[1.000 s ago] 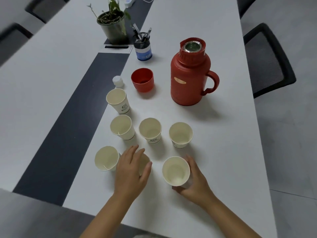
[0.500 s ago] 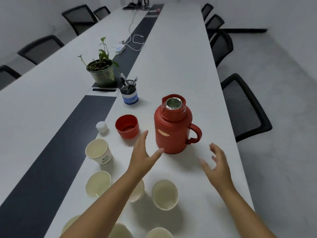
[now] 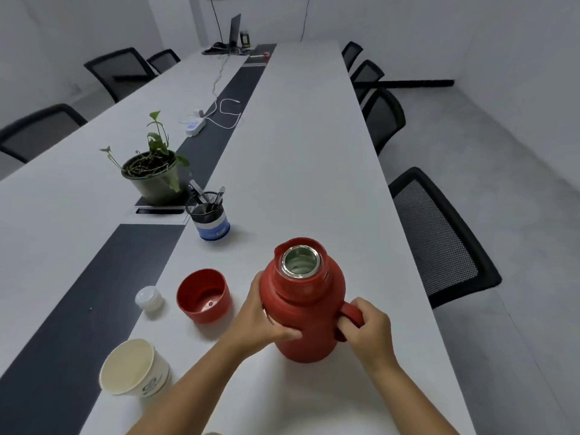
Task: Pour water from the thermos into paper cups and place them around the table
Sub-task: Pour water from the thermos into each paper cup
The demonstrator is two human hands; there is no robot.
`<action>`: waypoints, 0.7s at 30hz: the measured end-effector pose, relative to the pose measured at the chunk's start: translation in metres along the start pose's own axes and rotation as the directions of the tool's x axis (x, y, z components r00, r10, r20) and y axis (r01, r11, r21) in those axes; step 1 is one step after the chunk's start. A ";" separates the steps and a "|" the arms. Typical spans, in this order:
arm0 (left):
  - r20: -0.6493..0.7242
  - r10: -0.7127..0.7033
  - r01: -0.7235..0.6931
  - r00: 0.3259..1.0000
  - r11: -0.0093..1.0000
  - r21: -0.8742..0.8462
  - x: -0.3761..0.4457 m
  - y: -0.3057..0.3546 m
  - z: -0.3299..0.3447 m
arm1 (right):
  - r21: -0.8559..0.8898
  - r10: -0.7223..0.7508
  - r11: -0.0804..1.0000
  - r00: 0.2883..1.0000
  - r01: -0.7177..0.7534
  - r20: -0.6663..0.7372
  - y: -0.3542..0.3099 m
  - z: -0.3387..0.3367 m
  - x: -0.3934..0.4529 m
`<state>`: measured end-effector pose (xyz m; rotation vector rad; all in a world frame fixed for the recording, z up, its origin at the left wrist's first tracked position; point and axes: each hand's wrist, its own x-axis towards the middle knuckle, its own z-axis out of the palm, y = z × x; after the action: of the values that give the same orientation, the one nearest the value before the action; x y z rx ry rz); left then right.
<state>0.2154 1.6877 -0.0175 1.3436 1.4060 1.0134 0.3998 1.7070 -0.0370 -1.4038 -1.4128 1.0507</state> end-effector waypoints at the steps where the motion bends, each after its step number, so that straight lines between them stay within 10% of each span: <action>1: -0.004 0.010 -0.010 1.000 1.000 -0.004 -0.004 0.003 0.003 | 0.005 -0.016 1.000 1.000 0.016 -0.013 -0.003 -0.004 -0.004; 21: -0.252 -0.059 -0.023 0.966 0.950 -0.313 -0.192 0.081 0.110 | -0.077 -0.349 0.930 0.930 0.358 0.115 -0.091 -0.146 -0.157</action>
<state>0.3394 1.4985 0.0484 0.9886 1.3708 1.3757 0.5147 1.5476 0.0887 -1.1157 -1.7338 0.8348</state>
